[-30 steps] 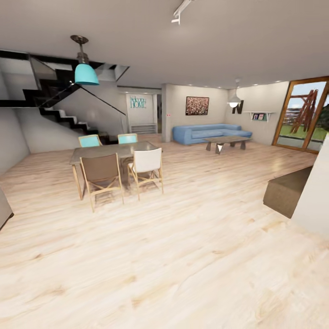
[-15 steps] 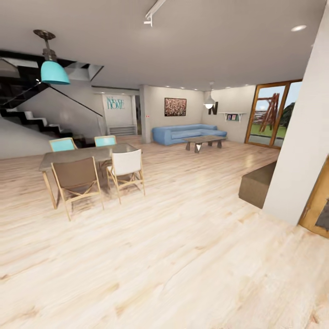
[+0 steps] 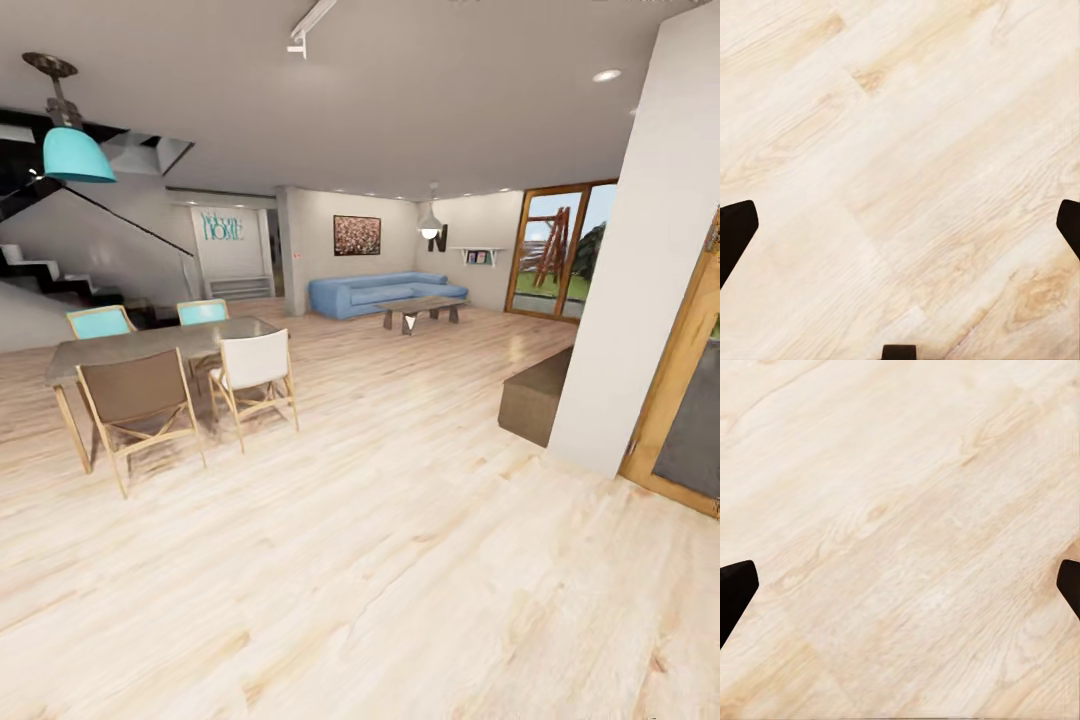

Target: Pick up the poster from the kitchen countertop and hang it on one of the wall nails in the kitchen.

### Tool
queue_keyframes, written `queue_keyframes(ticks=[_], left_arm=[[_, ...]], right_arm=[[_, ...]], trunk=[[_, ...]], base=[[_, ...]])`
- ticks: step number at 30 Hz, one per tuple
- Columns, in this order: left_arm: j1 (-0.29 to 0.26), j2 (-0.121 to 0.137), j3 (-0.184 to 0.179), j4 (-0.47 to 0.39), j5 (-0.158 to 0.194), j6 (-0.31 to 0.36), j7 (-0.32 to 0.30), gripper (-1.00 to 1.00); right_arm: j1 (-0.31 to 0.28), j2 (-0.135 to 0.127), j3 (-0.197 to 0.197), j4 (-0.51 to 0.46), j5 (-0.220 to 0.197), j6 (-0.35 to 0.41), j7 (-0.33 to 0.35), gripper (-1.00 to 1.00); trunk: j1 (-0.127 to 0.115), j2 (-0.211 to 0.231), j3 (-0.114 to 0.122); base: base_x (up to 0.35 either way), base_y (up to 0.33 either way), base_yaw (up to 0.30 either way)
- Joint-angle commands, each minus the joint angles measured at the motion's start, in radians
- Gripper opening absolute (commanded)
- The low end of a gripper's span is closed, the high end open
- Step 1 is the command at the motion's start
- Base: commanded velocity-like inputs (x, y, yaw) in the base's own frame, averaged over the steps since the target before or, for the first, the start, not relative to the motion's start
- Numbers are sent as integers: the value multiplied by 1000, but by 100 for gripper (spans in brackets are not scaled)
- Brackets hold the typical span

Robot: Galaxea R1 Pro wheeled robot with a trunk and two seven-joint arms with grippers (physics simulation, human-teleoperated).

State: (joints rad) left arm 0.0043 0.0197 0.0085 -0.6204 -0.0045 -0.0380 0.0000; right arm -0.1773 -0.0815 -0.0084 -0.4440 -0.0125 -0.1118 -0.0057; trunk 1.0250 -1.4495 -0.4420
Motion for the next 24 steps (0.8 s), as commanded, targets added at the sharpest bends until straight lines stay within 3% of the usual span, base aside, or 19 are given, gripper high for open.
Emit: queue_keyframes(ticks=[1, 24], left_arm=[[0, 0, 1, -1, 0, -2, 0, 100], [0, 0, 1, -1, -1, -3, 0, 100]], right_arm=[[-1, 0, -1, 1, -1, -3, -1, 100], [-1, 0, -1, 1, -1, -3, 0, 100]], trunk=[[0, -1, -1], [0, -1, 10]], base=[[0, 89, -231], [0, 7, -267]])
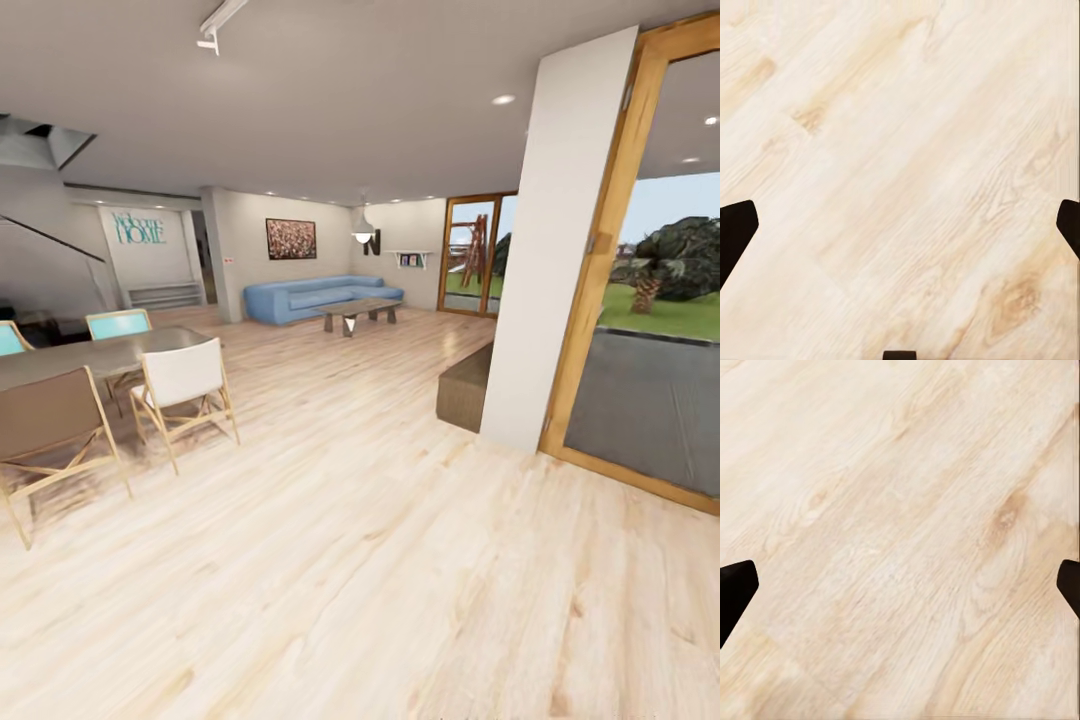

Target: Pick up the poster from the kitchen countertop and hang it on one of the wall nails in the kitchen.

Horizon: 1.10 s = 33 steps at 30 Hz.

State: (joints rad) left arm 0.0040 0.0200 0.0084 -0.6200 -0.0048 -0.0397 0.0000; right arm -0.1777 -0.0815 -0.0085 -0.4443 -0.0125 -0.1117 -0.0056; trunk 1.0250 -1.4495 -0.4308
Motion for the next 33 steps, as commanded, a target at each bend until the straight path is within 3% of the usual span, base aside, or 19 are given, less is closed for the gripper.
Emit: queue_keyframes(ticks=[1, 7, 25, 33], left_arm=[[0, 0, 1, -1, -1, -2, 0, 100], [0, 3, 1, 0, -1, 0, 0, 100], [0, 6, -4, 67, 0, -27, 0, 100], [1, 6, -3, 68, 0, -48, 0, 100]], right_arm=[[-1, 0, -1, 1, -1, -3, -1, 100], [0, 0, -1, 1, -1, -3, -2, 100], [0, 0, -1, 0, -1, -3, -2, 100], [-1, 0, -1, 0, -1, -3, -1, 100]], trunk=[[0, 0, 0], [0, 0, 0], [0, 0, -19], [0, 0, -19]], base=[[0, 0, -278], [-11, 50, -199], [-48, 260, -11], [-1, 42, -207]])
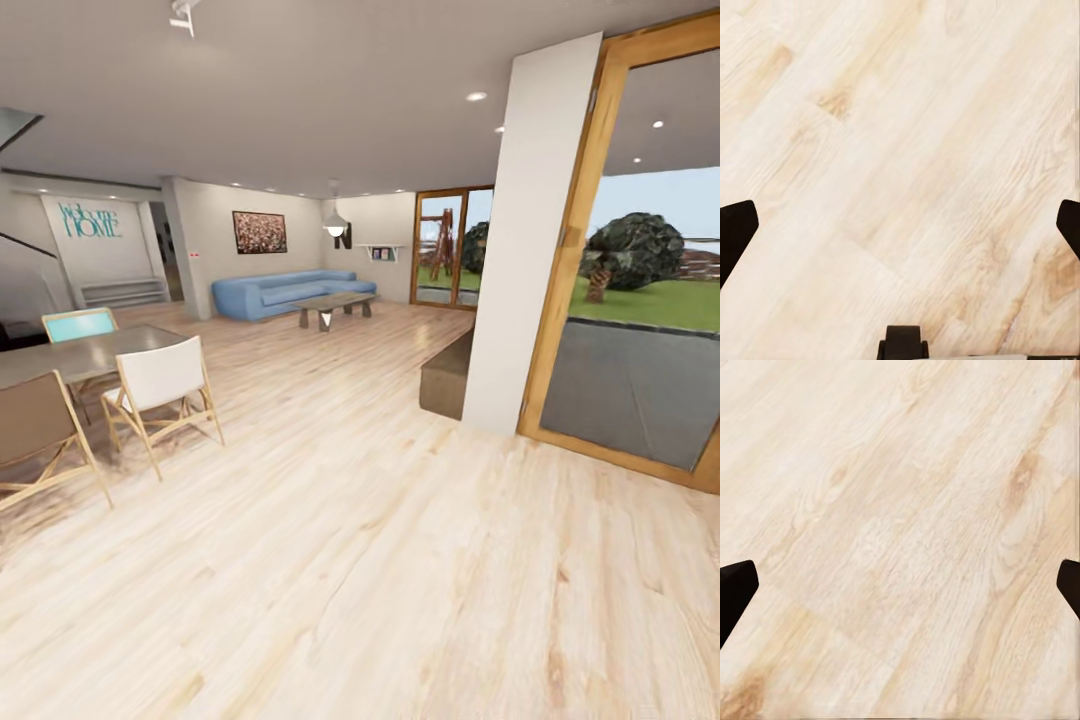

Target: Pick up the poster from the kitchen countertop and hang it on one of the wall nails in the kitchen.

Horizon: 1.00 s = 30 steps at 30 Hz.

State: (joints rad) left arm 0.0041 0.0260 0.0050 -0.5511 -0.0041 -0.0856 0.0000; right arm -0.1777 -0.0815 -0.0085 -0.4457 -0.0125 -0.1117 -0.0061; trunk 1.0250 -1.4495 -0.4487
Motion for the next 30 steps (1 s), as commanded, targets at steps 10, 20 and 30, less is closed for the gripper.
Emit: queue_keyframes(ticks=[10, 20, 30], left_arm=[[0, 0, 1, -1, 0, -13, 0, 100], [0, 0, 1, -1, 0, -14, 0, 100], [0, 0, 1, 0, 0, -14, 0, 100]], right_arm=[[-1, 0, -1, 1, -1, -3, -2, 100], [-1, 0, -1, 1, -1, -3, -2, 100], [0, 0, -1, 1, -1, -3, -2, 100]], trunk=[[0, 0, -1], [0, 0, -1], [0, 0, -1]], base=[[0, 3, -264], [0, 0, -268], [0, 0, -269]])
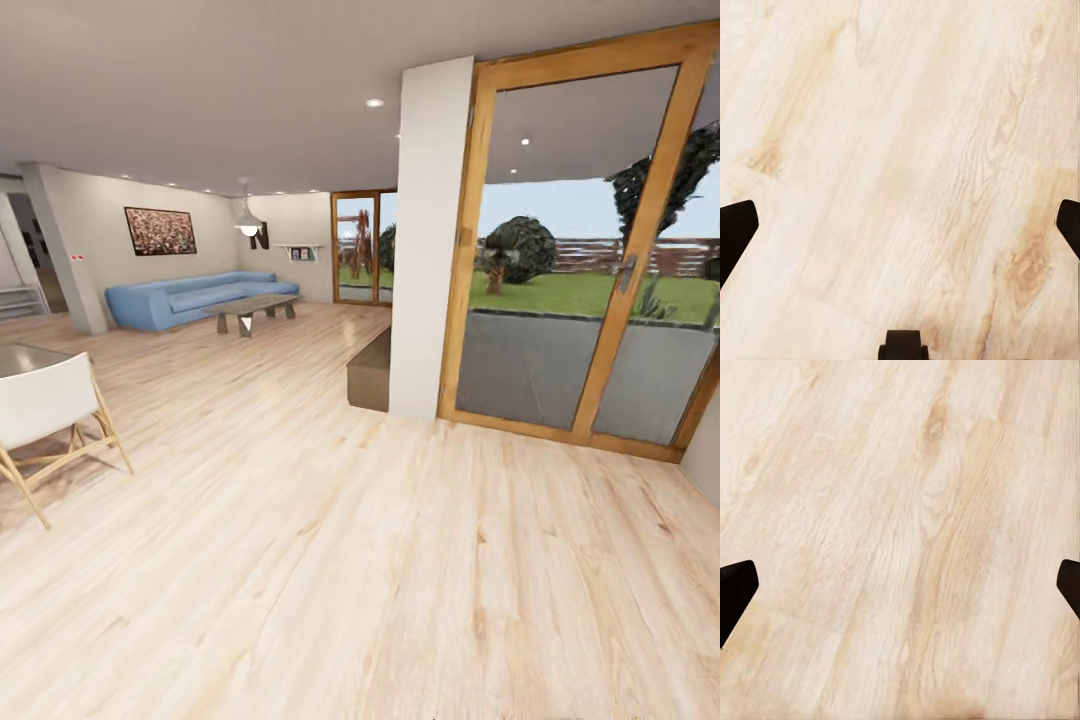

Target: Pick up the poster from the kitchen countertop and hang it on one of the wall nails in the kitchen.

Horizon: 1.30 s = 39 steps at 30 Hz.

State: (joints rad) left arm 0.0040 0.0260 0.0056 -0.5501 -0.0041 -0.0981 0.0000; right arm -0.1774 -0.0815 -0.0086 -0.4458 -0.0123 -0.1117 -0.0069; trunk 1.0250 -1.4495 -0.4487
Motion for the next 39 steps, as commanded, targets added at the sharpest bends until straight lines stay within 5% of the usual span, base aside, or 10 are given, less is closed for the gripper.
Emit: queue_keyframes(ticks=[1, 39], left_arm=[[0, 0, 1, -1, 0, -2, 0, 100], [1, 0, 1, -1, -2, -5, 0, 100]], right_arm=[[-1, 0, -1, 1, -1, -3, -1, 100], [-1, -1, -1, 1, 0, -3, -1, 100]], trunk=[[0, 0, -1], [0, 0, 14]], base=[[0, 0, -269], [0, 58, -216]])
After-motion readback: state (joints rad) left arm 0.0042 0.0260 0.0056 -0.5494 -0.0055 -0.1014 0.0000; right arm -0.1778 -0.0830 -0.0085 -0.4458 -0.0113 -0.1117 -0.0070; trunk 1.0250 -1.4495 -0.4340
